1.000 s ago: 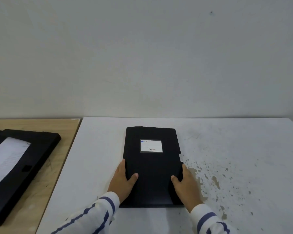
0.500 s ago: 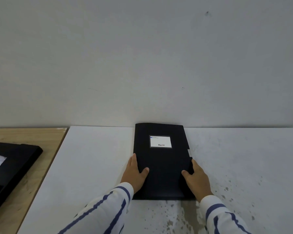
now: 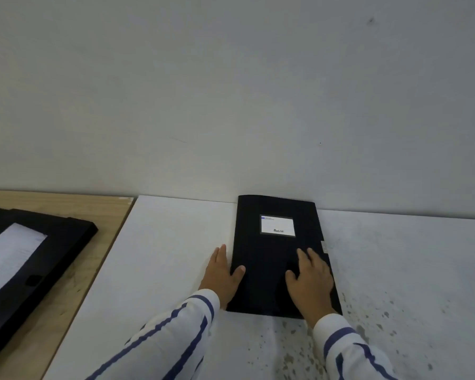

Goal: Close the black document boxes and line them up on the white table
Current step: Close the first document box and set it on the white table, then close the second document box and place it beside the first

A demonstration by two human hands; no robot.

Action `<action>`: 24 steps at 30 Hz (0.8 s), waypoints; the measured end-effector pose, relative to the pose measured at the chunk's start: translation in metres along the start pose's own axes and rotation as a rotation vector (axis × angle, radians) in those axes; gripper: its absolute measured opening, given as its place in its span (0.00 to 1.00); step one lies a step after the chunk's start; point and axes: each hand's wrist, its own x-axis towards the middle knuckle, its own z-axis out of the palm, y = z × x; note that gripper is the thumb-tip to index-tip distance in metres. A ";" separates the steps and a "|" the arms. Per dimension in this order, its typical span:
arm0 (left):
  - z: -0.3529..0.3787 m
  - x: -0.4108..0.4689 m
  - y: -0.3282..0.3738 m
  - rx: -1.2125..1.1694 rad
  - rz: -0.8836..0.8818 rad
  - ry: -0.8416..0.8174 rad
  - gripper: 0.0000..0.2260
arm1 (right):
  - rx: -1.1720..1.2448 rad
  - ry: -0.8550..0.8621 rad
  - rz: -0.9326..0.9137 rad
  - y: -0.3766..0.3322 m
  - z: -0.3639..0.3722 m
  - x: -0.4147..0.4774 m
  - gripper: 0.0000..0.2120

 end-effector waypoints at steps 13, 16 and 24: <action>-0.111 -0.050 -0.082 -0.054 -0.032 0.246 0.24 | 0.139 -0.254 -0.415 -0.162 0.058 -0.073 0.22; -0.144 -0.060 -0.111 -0.064 -0.044 0.297 0.23 | 0.131 -0.276 -0.466 -0.201 0.076 -0.092 0.22; -0.255 -0.080 -0.212 -0.083 -0.044 0.291 0.23 | 0.152 -0.298 -0.538 -0.329 0.137 -0.144 0.20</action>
